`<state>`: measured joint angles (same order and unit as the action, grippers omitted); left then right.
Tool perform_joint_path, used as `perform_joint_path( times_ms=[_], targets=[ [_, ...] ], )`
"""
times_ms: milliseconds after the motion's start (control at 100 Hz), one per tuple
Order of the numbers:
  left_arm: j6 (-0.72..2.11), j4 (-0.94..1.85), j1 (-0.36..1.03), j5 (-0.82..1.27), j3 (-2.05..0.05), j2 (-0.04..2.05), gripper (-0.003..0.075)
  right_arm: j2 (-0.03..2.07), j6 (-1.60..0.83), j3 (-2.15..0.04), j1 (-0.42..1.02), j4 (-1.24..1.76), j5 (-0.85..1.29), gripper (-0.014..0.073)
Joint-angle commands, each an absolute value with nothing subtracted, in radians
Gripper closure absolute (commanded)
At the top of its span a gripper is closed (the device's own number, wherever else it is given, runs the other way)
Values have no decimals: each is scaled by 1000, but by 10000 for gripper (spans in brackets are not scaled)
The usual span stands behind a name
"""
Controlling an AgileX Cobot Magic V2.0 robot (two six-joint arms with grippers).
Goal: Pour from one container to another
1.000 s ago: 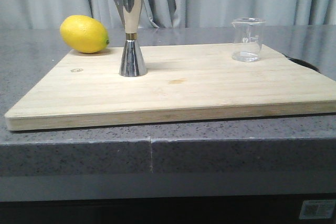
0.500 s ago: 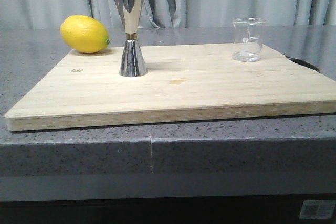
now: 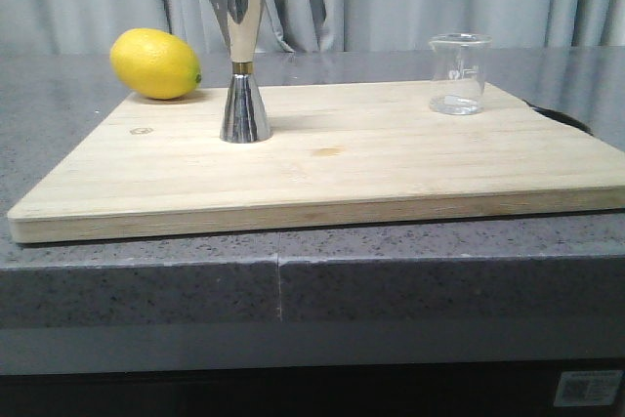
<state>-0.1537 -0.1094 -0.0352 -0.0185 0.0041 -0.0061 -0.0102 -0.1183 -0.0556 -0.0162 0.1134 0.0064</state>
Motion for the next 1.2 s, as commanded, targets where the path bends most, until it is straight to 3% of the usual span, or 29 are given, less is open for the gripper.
perform_joint_path(
  times_ms=[0,1190],
  targets=[
    [-162,-110,-35,-92,34,-28,739,-28,-84,-44,-24,94,-90,661],
    [-162,-110,-35,-92,34,-28,739,-28,-43,21,-21,44,-74,661]
  ],
)
